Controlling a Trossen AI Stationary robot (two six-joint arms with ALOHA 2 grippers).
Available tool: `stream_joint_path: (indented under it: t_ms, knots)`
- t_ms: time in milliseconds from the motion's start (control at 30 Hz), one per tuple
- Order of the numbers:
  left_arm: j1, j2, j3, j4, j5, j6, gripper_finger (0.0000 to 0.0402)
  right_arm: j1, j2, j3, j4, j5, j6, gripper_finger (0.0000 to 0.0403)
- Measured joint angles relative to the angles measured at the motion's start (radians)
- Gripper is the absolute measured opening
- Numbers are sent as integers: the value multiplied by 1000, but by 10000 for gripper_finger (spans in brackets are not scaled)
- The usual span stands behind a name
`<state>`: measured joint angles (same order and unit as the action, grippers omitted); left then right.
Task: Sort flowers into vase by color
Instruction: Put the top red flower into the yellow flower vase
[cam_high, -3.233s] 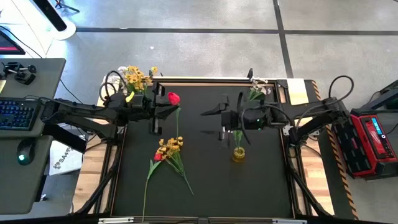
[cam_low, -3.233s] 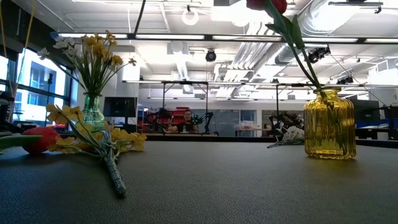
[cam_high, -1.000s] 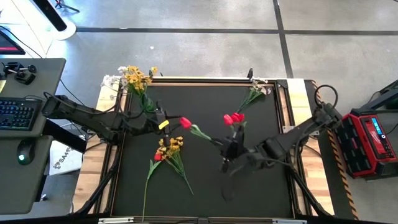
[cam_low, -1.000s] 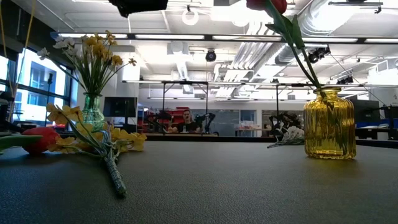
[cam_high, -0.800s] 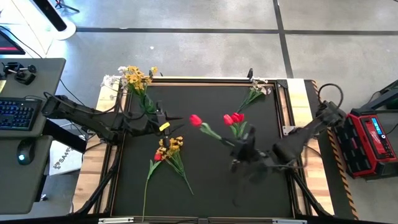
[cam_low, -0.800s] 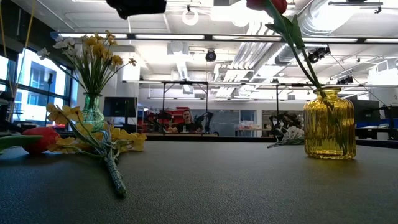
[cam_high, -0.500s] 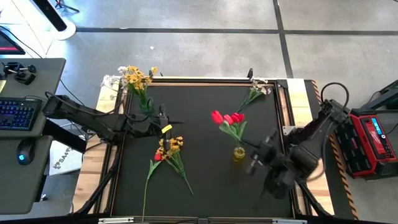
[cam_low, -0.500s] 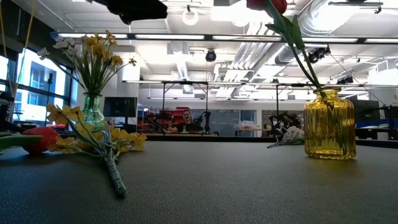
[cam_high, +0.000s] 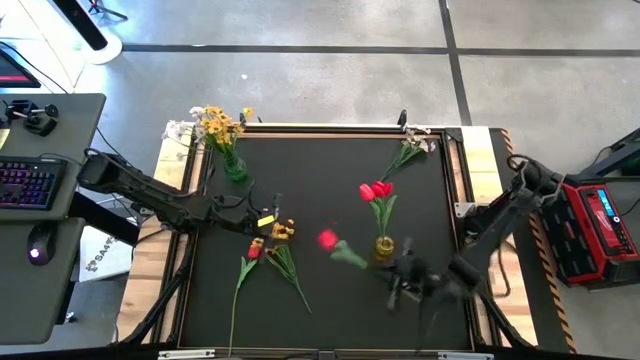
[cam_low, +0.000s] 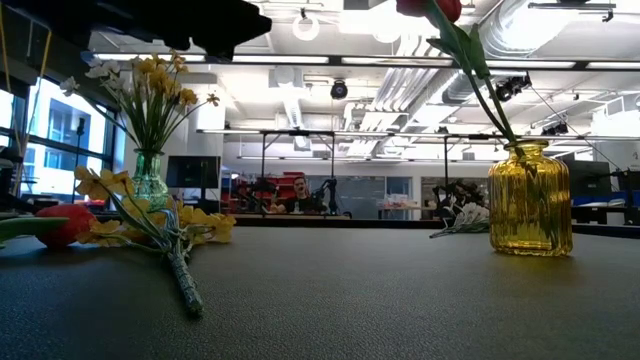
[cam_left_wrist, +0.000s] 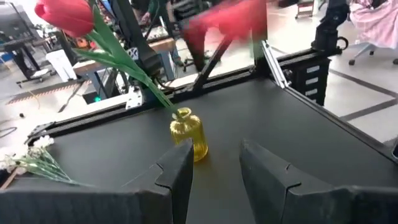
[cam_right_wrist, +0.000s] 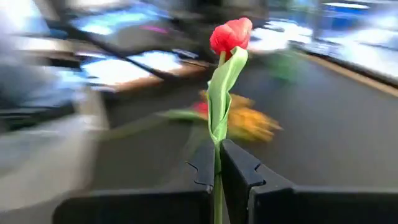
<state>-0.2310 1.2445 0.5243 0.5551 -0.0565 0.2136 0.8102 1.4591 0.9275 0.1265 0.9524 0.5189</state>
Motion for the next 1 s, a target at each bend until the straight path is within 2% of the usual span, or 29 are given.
stream_joint_path:
  t_ms: [100,133,200,300,367,433,500,567,667,767,1000]
  knots:
    - [0,17,0,24,1,8,120,-72,9,-109,569,-325,-424,0]
    - [0,20,0,29,5,9,120,-92,12,-139,721,-404,-540,0]
    - [0,21,0,30,31,12,120,-128,12,-190,972,-505,-718,0]
    - [-4,22,0,78,76,31,120,-181,11,-249,1209,-597,-896,0]
    - [-15,23,0,158,79,77,120,-229,11,-273,1282,-686,-940,0]
    - [-22,33,0,261,79,120,120,-283,11,-276,1300,-824,-936,0]
    - [-23,55,1,369,79,155,120,-340,17,-263,1299,-984,-888,0]
    - [-17,90,1,471,80,209,120,-385,27,-239,1301,-1090,-840,0]
    - [-9,158,10,583,86,251,125,-427,56,-204,1302,-1126,-814,0]
    - [3,222,69,618,125,223,144,-458,87,-179,1299,-1128,-815,0]
    - [8,350,243,496,181,147,203,-494,132,-150,1300,-1127,-808,0]
